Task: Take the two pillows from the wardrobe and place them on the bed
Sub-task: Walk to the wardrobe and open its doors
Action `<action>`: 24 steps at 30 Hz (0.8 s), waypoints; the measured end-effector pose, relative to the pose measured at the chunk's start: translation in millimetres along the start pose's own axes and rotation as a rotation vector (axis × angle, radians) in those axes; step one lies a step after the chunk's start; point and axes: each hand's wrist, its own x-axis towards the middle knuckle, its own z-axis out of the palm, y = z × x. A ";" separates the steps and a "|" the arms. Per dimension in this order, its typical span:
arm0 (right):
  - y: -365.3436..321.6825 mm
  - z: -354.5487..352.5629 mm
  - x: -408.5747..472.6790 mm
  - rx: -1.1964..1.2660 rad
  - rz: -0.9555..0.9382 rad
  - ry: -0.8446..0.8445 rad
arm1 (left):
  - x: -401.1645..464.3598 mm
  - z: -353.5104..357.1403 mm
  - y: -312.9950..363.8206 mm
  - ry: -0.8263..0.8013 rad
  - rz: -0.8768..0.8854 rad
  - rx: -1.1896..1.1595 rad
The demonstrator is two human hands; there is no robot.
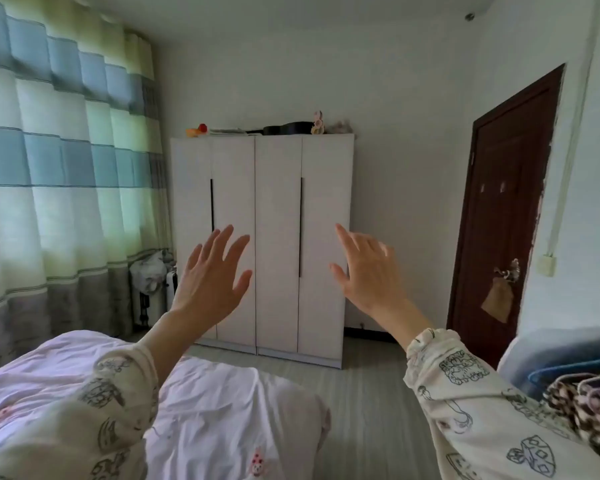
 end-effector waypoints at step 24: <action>126.2 231.0 -94.1 0.636 0.474 -0.212 | -33.1 300.4 72.5 -0.274 -0.454 -0.656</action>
